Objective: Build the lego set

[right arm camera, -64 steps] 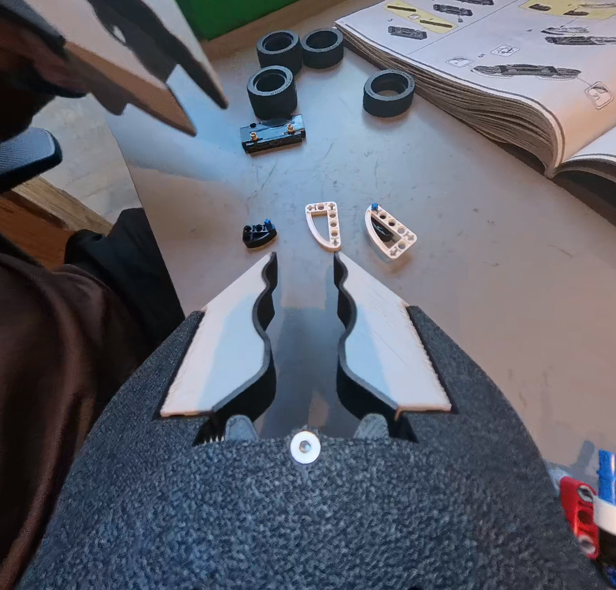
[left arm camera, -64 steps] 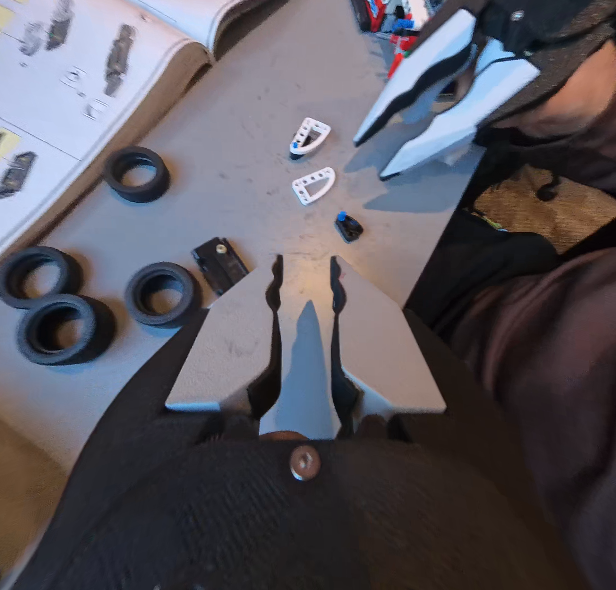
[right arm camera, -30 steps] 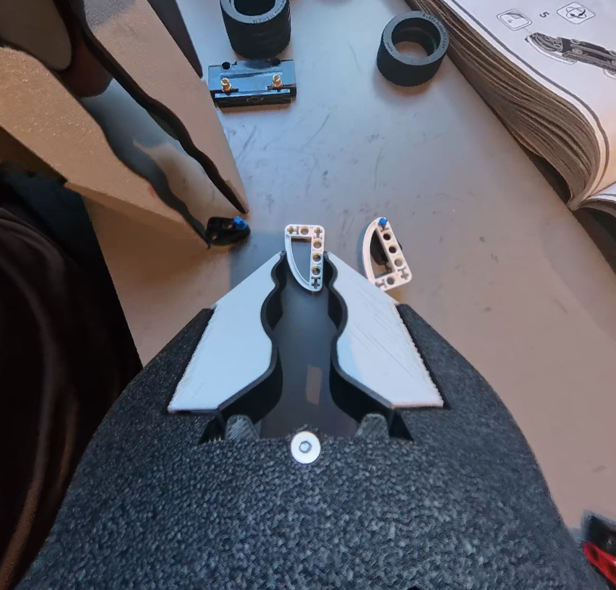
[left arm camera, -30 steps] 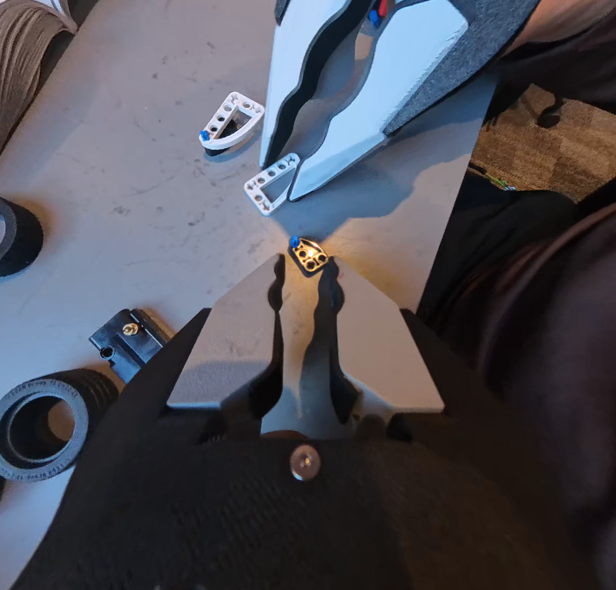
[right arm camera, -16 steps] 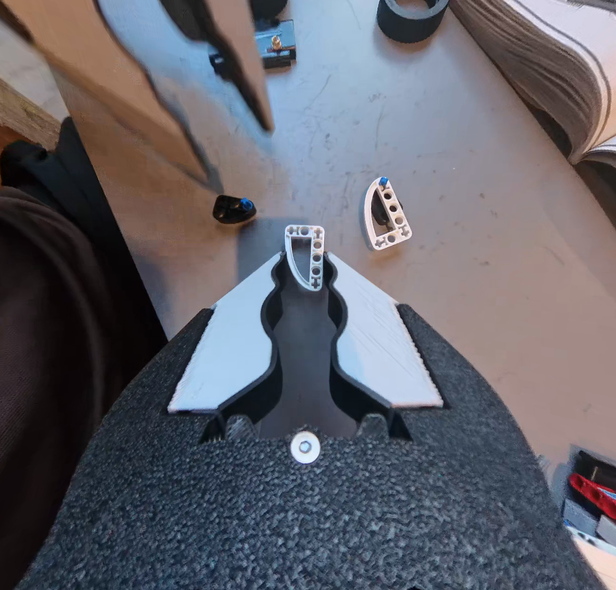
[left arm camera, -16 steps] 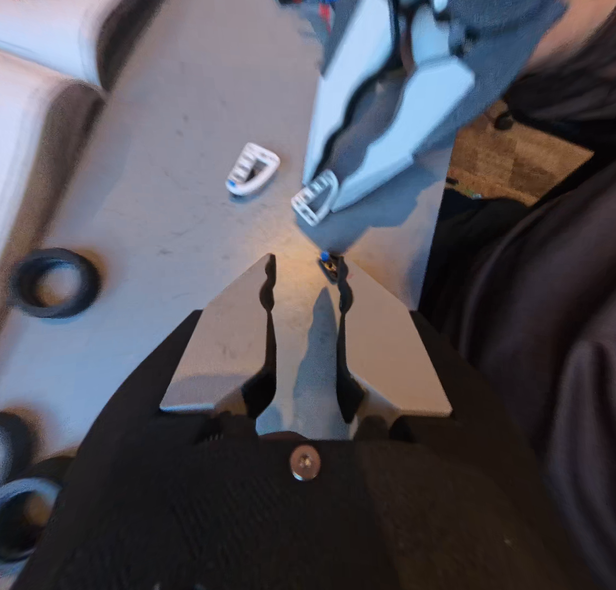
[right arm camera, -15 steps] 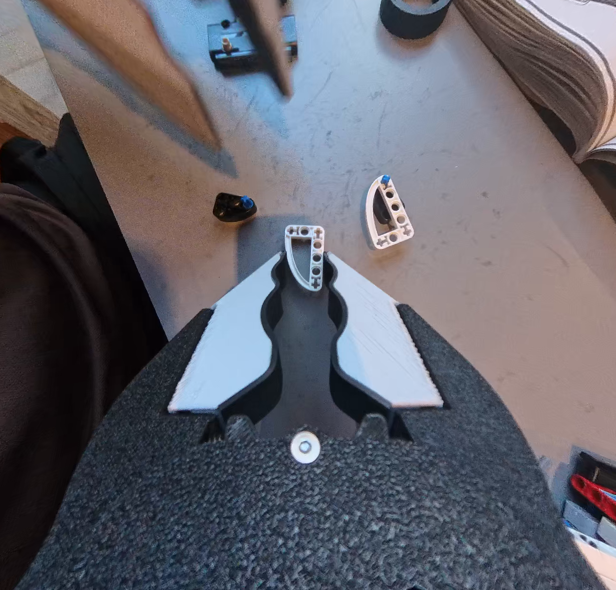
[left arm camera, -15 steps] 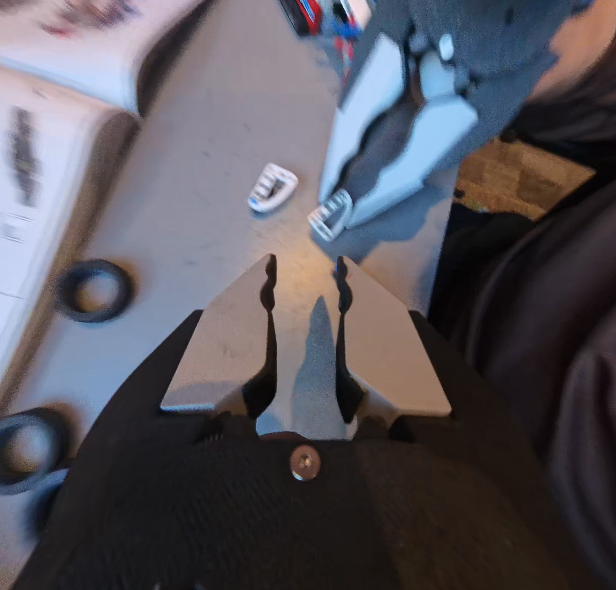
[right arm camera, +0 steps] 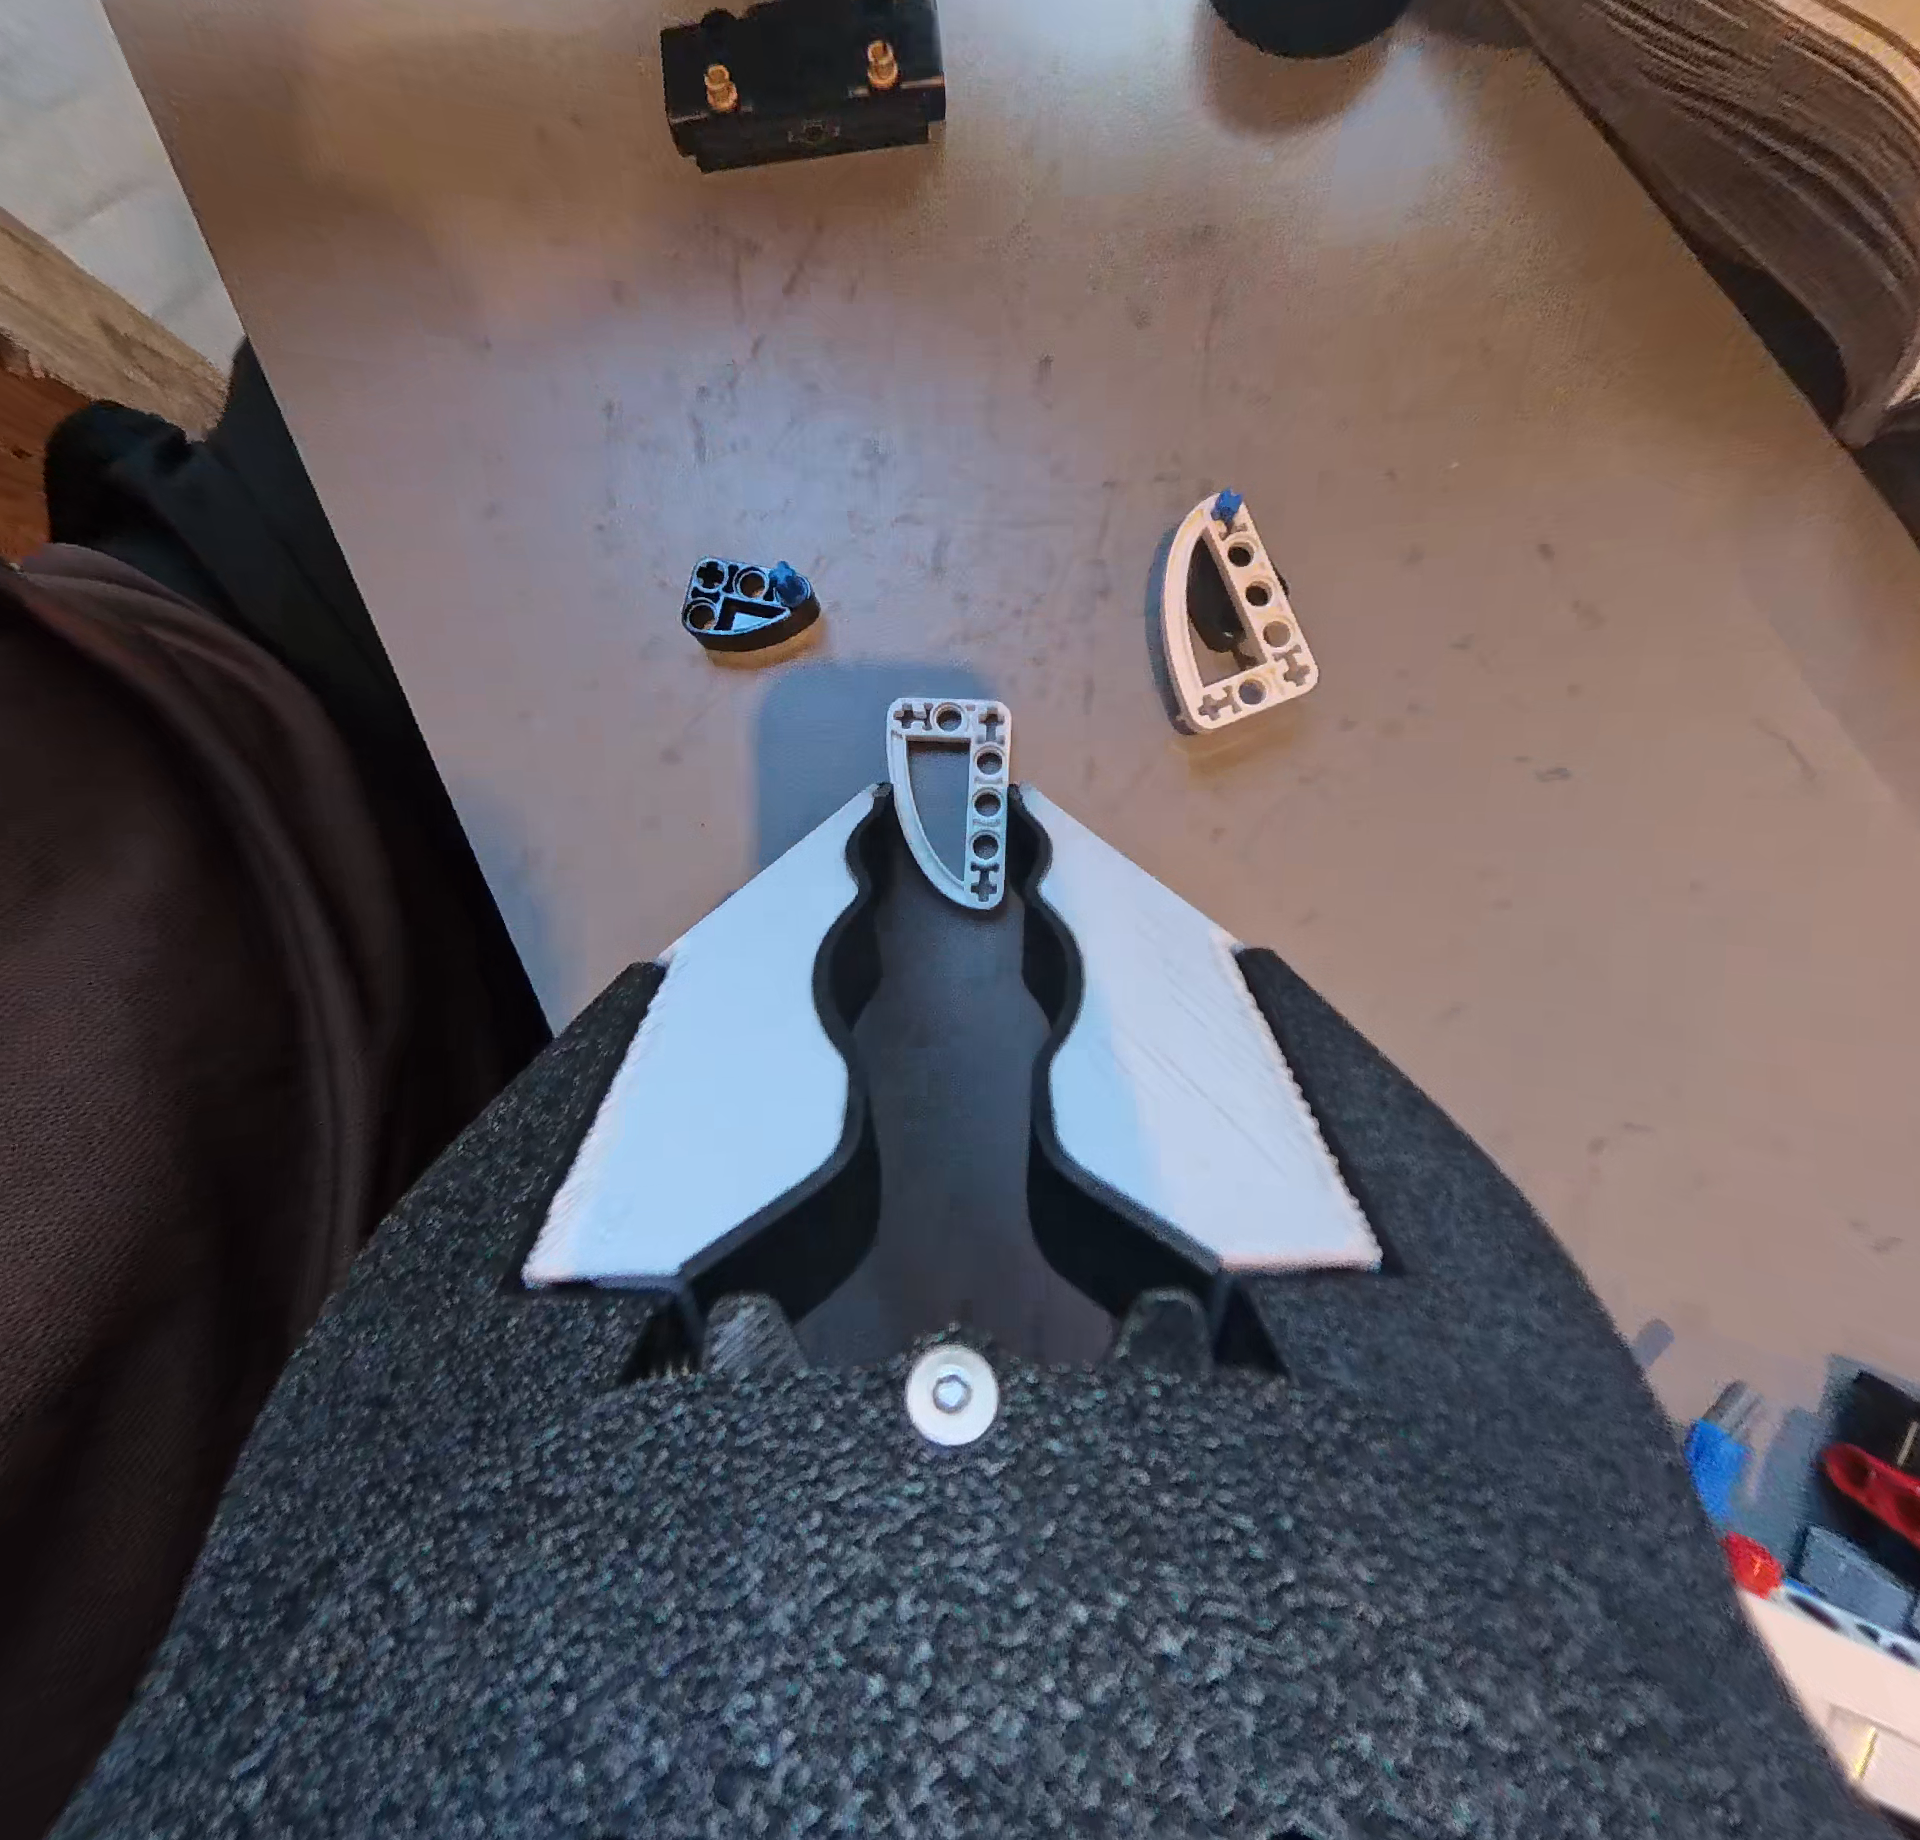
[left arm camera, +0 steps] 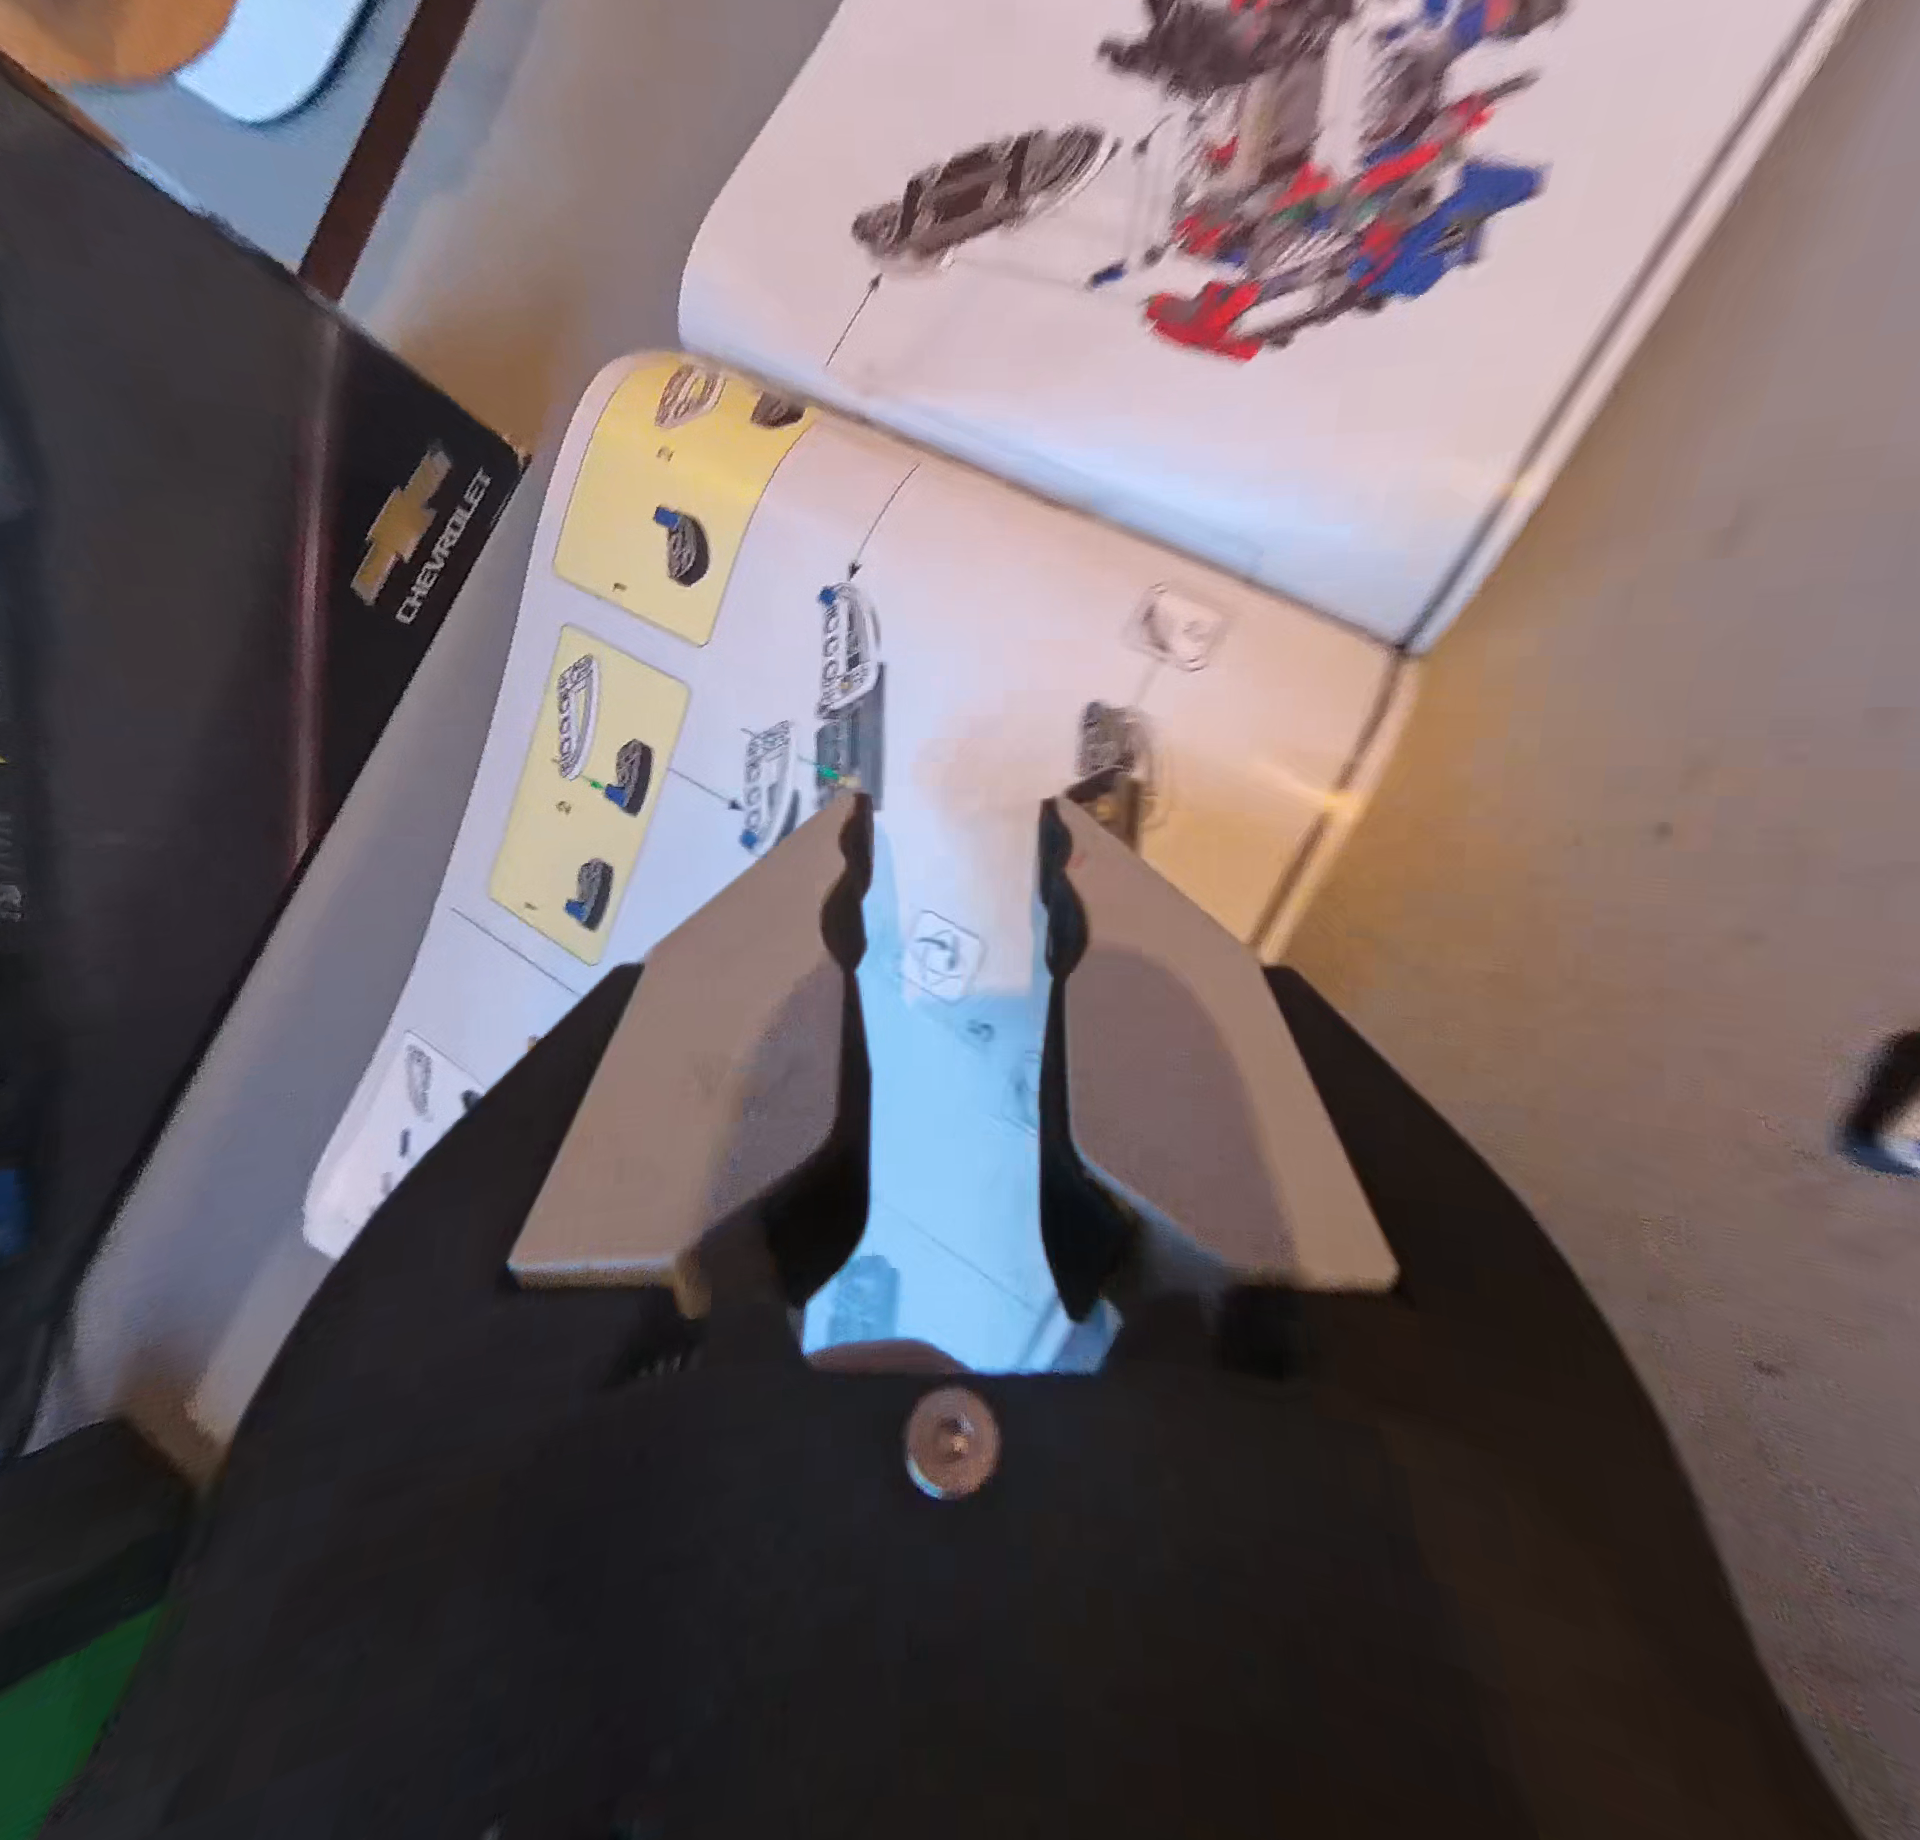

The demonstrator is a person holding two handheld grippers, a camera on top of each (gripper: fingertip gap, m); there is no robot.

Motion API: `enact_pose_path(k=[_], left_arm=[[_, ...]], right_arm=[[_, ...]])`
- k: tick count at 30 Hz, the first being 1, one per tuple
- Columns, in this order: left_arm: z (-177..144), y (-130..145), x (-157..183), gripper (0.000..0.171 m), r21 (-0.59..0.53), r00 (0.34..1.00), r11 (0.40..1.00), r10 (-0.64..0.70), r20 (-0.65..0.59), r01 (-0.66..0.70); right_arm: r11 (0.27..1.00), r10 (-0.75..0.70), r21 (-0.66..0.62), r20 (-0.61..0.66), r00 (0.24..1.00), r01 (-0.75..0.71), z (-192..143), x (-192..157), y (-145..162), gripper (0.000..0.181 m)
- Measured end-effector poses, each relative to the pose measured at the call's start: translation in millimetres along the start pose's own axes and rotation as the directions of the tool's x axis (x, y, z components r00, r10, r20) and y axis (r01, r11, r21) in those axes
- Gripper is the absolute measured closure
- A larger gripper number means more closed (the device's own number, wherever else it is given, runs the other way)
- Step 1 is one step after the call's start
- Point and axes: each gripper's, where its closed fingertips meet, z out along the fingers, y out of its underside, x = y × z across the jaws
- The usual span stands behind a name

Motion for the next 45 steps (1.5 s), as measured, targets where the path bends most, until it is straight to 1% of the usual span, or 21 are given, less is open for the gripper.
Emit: enact_pose_path(k=[2,3,4,5,7,9,11,14,16,18,20,22,24,25,26,29,35,39,45], left_arm=[[7,-4,-4,0.146,0.001,1.0,1.0,0.011,-0.005,-0.011],[7,-11,-4,0.151,0.023,1.0,1.0,0.013,-0.018,-0.013],[8,-20,-4,0.153,0.048,0.999,0.999,0.012,-0.032,-0.011],[8,-26,-2,0.152,0.061,0.999,0.998,0.005,-0.052,-0.002],[9,-26,8,0.142,0.015,0.994,0.999,-0.032,-0.107,0.034],[-4,-23,25,0.137,0.0,0.988,0.999,-0.044,-0.149,0.045],[-28,-17,44,0.136,0.044,0.988,0.999,-0.012,-0.152,0.019],[-65,10,84,0.135,0.055,0.976,0.998,-0.011,-0.215,0.023],[-89,29,118,0.129,0.065,0.951,0.995,-0.057,-0.303,0.08],[-108,47,153,0.125,0.063,0.918,0.991,-0.085,-0.388,0.119],[-114,63,184,0.122,0.045,0.894,0.989,-0.107,-0.435,0.14],[-108,82,208,0.116,-0.017,0.889,0.993,-0.112,-0.443,0.117],[-97,93,225,0.117,-0.037,0.896,0.996,-0.09,-0.436,0.082],[-92,95,229,0.119,-0.036,0.9,0.997,-0.078,-0.429,0.069],[-92,92,230,0.125,-0.006,0.908,0.998,-0.057,-0.416,0.06],[-87,93,224,0.134,-0.01,0.925,0.999,-0.033,-0.379,0.031],[-82,92,214,0.158,0.012,0.922,1.0,-0.005,-0.388,0.01],[-78,84,218,0.158,0.047,0.9,0.999,0.005,-0.435,0.017],[-75,78,220,0.158,0.073,0.89,0.997,0.057,-0.452,-0.027]], right_arm=[[1.0,-0.007,0.001,-0.007,1.0,0.007,0,0,1,0.161],[1.0,-0.007,0.004,-0.008,1.0,0.007,0,0,1,0.161],[1.0,-0.008,0.006,-0.008,1.0,0.008,0,0,1,0.161],[1.0,-0.011,0.009,-0.008,1.0,0.011,0,0,0,0.161],[1.0,-0.005,0.022,-0.003,1.0,0.005,-1,0,-1,0.16],[0.999,0.003,0.033,0.012,1.0,-0.003,-4,-2,-3,0.16],[0.999,0.003,0.046,0.015,1.0,-0.004,-6,-3,-4,0.158],[0.999,0.017,0.051,0.028,0.999,-0.018,-4,-4,-3,0.151],[0.999,0.021,0.041,0.032,0.999,-0.023,-1,-5,-3,0.146],[0.999,0.012,0.033,0.022,1.0,-0.013,2,-5,-3,0.147],[1.0,-0.004,0.018,-0.011,1.0,0.004,3,0,-2,0.157],[1.0,0.002,0.014,-0.003,1.0,-0.002,2,0,-2,0.159],[1.0,0.02,0.018,0.01,1.0,-0.021,1,0,-1,0.16],[1.0,0.025,0.017,0.011,1.0,-0.025,0,0,0,0.16],[1.0,0.026,0.013,0.005,1.0,-0.027,-1,2,0,0.16],[1.0,0.017,0.011,-0.032,0.999,-0.017,-5,6,1,0.16],[0.999,0.007,0.042,-0.045,0.999,-0.005,-11,9,-4,0.16],[0.998,0.009,0.057,-0.041,0.999,-0.006,-15,11,-5,0.16],[0.996,0.02,0.089,-0.049,0.999,-0.015,-24,17,-8,0.16]])
